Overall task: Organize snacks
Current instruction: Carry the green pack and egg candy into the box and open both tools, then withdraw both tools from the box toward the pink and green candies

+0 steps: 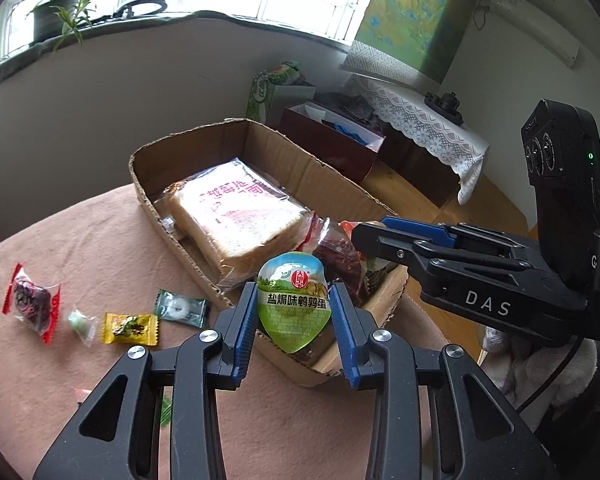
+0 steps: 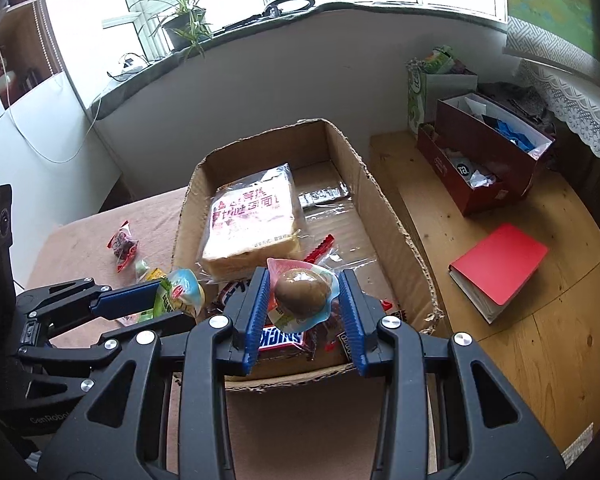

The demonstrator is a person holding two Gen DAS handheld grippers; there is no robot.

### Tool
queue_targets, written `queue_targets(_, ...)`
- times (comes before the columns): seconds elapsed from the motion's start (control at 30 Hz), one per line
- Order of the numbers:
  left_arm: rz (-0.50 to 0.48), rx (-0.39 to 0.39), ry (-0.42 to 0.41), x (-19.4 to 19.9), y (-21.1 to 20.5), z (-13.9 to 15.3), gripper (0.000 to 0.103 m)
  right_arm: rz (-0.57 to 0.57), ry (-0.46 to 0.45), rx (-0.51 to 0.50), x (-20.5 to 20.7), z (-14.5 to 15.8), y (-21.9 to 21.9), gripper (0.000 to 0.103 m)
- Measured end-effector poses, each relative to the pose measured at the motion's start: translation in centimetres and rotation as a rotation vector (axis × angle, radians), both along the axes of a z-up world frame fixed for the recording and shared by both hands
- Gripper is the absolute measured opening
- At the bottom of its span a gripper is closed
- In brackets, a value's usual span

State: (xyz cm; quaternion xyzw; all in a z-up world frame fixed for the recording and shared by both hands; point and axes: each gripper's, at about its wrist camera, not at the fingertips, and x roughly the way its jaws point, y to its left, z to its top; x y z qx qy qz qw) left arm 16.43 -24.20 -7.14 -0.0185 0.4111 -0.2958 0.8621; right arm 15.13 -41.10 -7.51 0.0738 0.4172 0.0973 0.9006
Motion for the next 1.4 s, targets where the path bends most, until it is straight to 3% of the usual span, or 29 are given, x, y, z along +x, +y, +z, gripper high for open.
queue_targets(0.23,-0.016,0.007,-0.001,0.3,-1.0,0.0,0.036,-0.025,0.0,-0.006,0.4,-0.2,-0.4,0.046)
queue_targets(0.4,-0.003,0.016,0.005,0.4,-1.0,0.0,0.037,-0.043,-0.016,-0.004,0.3,0.3,-0.6,0.063)
queue_targets(0.9,0.065,-0.021,0.0,-0.4,4.0,1.3,0.037,-0.005,-0.047,0.016,-1.1,1.9,2.0,0.063)
queue_targets(1.23,0.207,-0.049,0.034,-0.2,12.0,1.0,0.037,0.12,-0.064,0.065,-3.3,3.1,6.9,0.063)
queue_targets(1.4,0.235,-0.022,0.057,-0.5,14.3,-0.3,0.037,0.214,-0.039,0.069,-4.1,2.4,10.4,0.063)
